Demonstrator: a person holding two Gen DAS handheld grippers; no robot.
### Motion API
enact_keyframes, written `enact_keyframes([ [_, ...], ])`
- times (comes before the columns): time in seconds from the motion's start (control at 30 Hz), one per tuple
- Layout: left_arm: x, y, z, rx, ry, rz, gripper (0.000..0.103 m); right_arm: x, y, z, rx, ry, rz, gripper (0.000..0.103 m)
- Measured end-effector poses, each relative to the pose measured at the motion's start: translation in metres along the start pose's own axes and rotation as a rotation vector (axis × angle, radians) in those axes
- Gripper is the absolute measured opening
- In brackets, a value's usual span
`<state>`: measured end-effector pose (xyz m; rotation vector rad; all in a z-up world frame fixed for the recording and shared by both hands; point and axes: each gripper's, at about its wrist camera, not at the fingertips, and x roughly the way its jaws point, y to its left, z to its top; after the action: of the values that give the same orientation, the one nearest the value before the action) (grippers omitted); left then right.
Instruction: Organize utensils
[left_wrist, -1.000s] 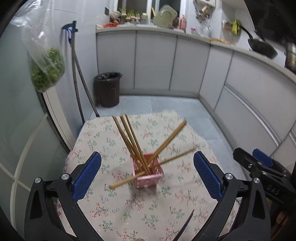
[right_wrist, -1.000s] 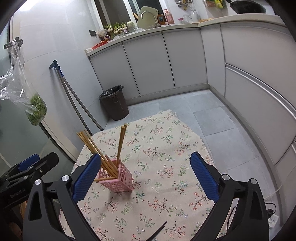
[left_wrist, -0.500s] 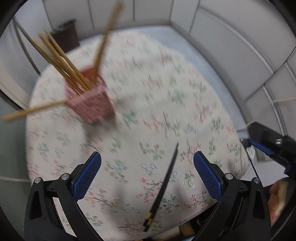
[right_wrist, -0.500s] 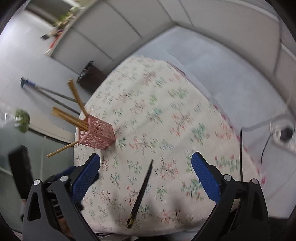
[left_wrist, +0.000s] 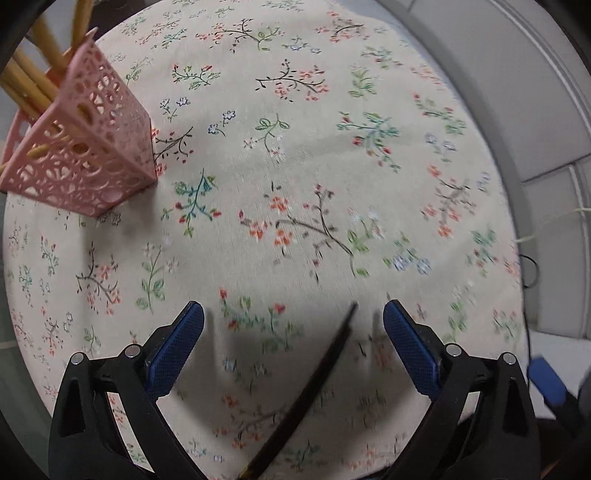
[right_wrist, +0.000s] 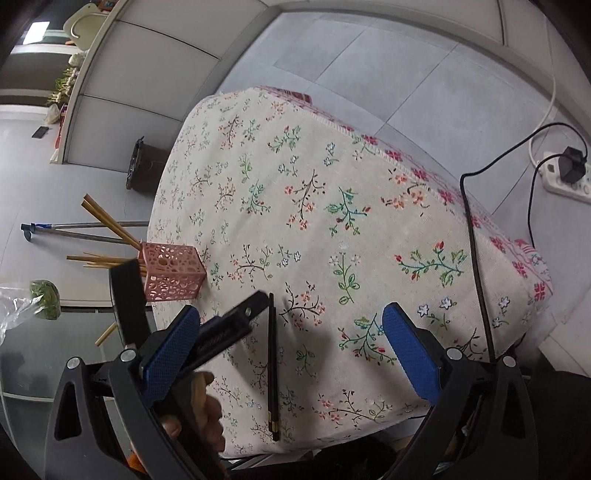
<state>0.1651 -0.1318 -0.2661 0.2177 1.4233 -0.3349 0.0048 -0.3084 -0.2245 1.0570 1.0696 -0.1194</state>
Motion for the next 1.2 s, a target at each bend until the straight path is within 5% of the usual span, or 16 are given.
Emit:
enact_keyframes([
  [0.13,0.012,0.0,0.001,0.012,0.017,0.08,0.091,0.001,-0.004,0.002,0.015,0.011,0.006,0.096],
  [0.3,0.011,0.026,-0.001,-0.032,0.014,0.031,0.083,0.006,-0.002,0.003,0.015,0.028,0.009,0.096],
  [0.37,0.007,0.035,-0.005,-0.028,-0.001,0.011,0.072,0.009,0.001,0.002,0.003,0.034,0.003,0.096],
  [0.53,-0.003,0.041,-0.023,0.02,-0.029,-0.006,0.019,0.02,0.01,-0.004,-0.049,0.05,-0.037,0.096],
  [0.63,-0.005,0.047,-0.04,0.024,-0.045,-0.032,0.004,0.029,0.015,-0.007,-0.085,0.061,-0.073,0.096],
  [0.87,-0.018,0.073,-0.057,0.002,-0.081,-0.044,0.003,0.052,0.031,-0.016,-0.157,0.085,-0.121,0.096],
  [1.2,-0.092,0.116,-0.094,-0.078,-0.225,-0.048,0.004,0.098,0.072,-0.039,-0.31,0.129,-0.198,0.096],
])
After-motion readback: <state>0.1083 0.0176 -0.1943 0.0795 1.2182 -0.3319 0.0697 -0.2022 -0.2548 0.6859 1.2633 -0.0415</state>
